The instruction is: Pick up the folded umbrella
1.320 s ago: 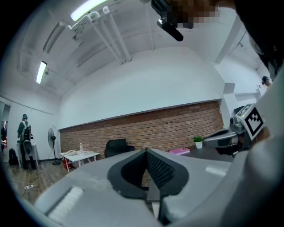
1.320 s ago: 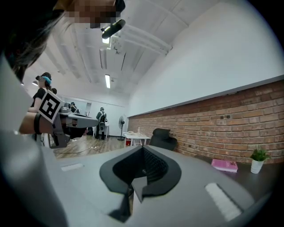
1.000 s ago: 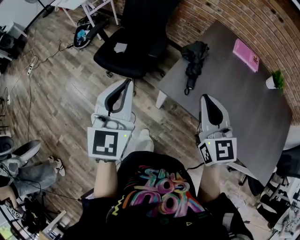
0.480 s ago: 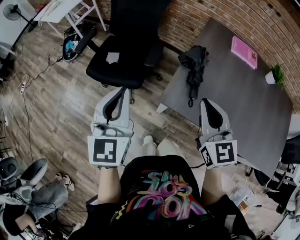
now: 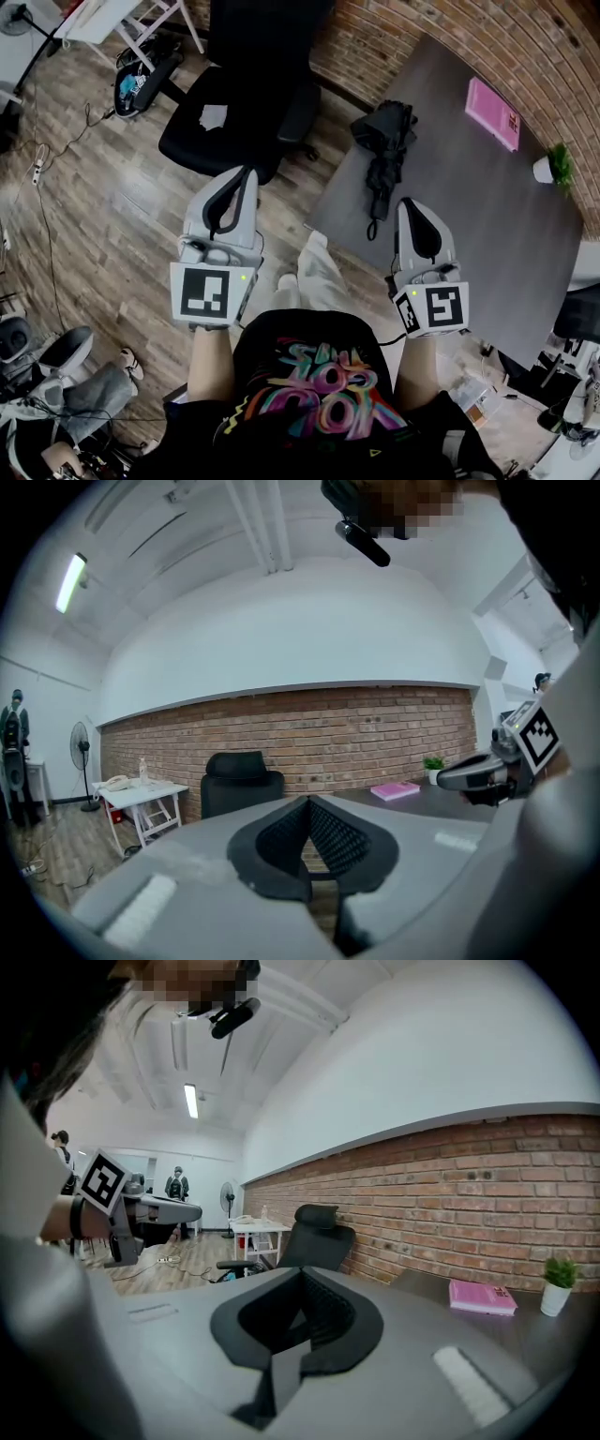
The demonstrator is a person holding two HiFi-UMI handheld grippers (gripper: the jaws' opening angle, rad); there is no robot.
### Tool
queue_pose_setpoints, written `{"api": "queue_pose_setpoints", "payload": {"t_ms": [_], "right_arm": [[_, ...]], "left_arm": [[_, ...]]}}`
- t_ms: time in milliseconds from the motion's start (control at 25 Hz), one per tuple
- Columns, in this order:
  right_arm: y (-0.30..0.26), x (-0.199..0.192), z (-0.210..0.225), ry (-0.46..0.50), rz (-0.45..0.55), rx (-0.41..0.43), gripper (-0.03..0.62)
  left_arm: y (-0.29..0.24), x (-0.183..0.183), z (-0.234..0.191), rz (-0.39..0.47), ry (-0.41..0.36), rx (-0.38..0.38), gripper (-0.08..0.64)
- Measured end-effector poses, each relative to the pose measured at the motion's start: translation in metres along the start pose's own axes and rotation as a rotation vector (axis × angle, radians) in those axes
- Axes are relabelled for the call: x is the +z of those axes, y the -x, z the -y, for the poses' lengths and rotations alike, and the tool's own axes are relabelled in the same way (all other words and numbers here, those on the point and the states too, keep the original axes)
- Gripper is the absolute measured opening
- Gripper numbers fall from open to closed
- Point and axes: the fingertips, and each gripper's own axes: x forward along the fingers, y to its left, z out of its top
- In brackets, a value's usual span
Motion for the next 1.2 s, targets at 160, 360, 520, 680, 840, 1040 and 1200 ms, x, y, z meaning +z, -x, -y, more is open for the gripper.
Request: {"api": "queue_pose_setpoints", "payload": {"t_ms": [160, 360, 520, 680, 840, 1040, 1200], "right_arm": [[-0.03, 0.013, 0.034, 0.0, 0.016, -0.014, 0.002], [-0.058, 0.03, 0.077, 0.005, 0.043, -0.032, 0.001], [-0.068, 0.034, 0.102, 0.002, 0.054, -0.046, 0.002], [-0.075, 0.037, 0.12, -0.008, 0.056, -0.057, 0.002], [-0.075, 0.04, 0.133, -0.022, 0.066, -0.081, 0.002], [-0.073, 0.043, 0.142, -0.034, 0.073, -0.124, 0.002], [-0.071, 0.044, 0.146, -0.042, 0.067, -0.171, 0.001]], "left_arm": [[-0.049, 0.02, 0.0, 0.02, -0.017, -0.022, 0.001], [-0.105, 0.043, 0.009, 0.039, -0.039, -0.055, 0.001], [-0.137, 0.056, 0.02, 0.06, -0.057, -0.084, 0.002], [-0.16, 0.063, 0.028, 0.063, -0.065, -0.101, 0.002], [-0.175, 0.07, 0.038, 0.067, -0.078, -0.133, 0.002], [-0.191, 0.08, 0.047, 0.082, -0.095, -0.186, 0.002], [-0.202, 0.086, 0.051, 0.091, -0.103, -0.245, 0.002]]}}
